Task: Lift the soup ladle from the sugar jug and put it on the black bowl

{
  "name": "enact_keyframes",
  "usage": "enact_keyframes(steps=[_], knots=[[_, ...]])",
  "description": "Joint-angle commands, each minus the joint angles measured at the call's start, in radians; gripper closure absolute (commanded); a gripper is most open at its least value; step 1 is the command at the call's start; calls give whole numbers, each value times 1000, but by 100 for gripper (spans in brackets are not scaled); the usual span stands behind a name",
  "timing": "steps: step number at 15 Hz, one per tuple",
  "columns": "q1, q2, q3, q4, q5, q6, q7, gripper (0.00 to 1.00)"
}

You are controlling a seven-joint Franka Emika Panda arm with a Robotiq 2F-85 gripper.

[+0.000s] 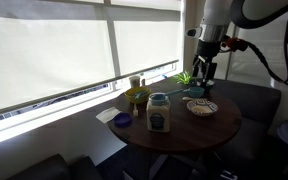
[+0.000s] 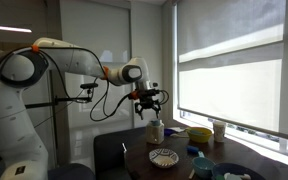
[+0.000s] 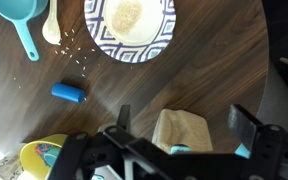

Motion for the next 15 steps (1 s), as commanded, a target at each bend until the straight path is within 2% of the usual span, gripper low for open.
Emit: enact_keyframes(steps=[1, 3, 6, 9, 15], knots=[[20, 97, 0, 81, 63, 23, -40, 0], [24, 123, 9, 84, 102, 42, -34, 0], [19, 140, 27, 66, 93, 154, 16, 0], [15, 160, 32, 66, 95, 217, 40, 0], [16, 184, 36, 80, 99, 153, 56, 24]])
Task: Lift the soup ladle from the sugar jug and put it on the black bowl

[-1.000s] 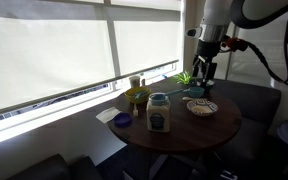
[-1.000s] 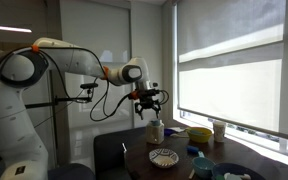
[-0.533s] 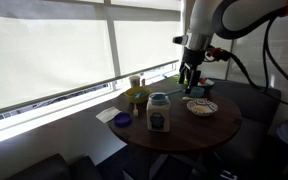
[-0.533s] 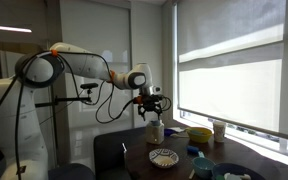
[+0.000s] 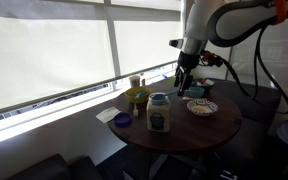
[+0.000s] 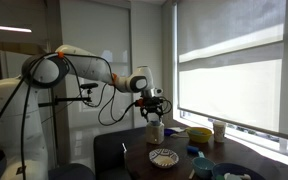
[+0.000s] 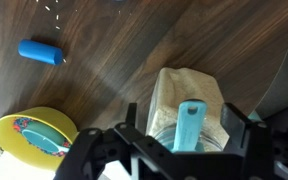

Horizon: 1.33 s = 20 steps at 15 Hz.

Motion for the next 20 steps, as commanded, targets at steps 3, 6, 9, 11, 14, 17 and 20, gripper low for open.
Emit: enact_keyframes(steps=[3, 6, 9, 11, 14, 17, 20], knots=[[-1, 26, 9, 36, 57, -87, -21, 59], [-1, 20, 12, 34, 70, -99, -22, 80], [0, 9, 17, 32, 55, -91, -18, 98], [0, 8, 18, 37, 53, -92, -15, 100], [1, -2, 19, 39, 54, -86, -16, 99], [1, -8, 20, 43, 44, -82, -8, 99], [2, -24, 20, 43, 52, -65, -12, 99]])
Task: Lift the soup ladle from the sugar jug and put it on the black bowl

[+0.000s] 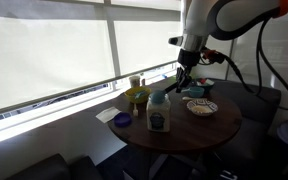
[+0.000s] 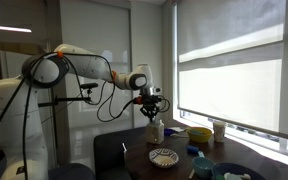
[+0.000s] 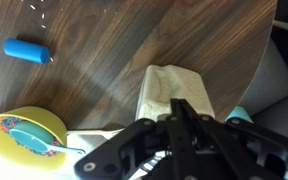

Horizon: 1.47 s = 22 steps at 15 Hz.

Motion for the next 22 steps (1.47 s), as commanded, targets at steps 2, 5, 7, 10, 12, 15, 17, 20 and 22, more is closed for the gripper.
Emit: enact_keyframes(steps=[2, 5, 7, 10, 12, 15, 17, 20, 22], knots=[[4, -34, 7, 14, 15, 10, -9, 99], [6, -70, 10, 15, -3, -12, 16, 99], [3, -101, 9, 13, -13, -14, 41, 99], [-20, -162, 10, -13, -108, 81, 142, 99], [-46, -196, 2, -23, -180, 106, 223, 99], [-102, -221, -16, -33, -287, 118, 330, 99], [-147, -219, -25, -40, -367, 125, 404, 99], [-216, -199, -40, -58, -487, 140, 529, 99], [-260, -178, -49, -69, -579, 144, 623, 99]])
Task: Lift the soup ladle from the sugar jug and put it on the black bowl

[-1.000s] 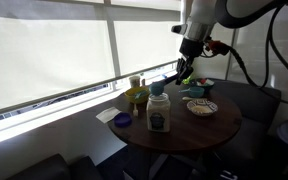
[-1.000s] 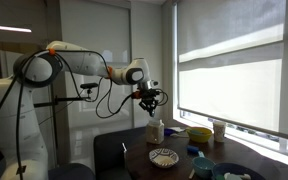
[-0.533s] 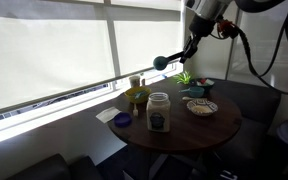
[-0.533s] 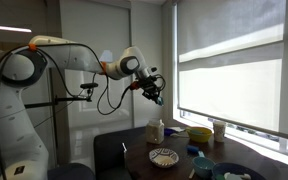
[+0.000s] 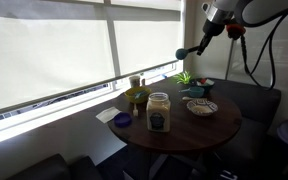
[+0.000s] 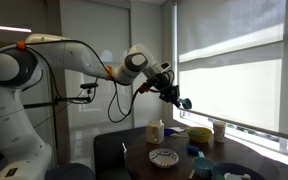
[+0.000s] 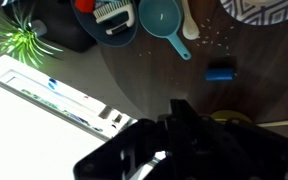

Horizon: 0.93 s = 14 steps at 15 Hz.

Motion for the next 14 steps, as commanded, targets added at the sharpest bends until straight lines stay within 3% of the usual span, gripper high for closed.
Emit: enact_keyframes(steps=[1, 6, 10, 14], knots=[[-71, 32, -5, -30, -170, 30, 188, 99], [-107, 149, -38, -10, -348, -30, 405, 99], [-90, 251, -98, 5, -262, -3, 377, 99], [-89, 315, -131, 42, -280, -38, 427, 99]])
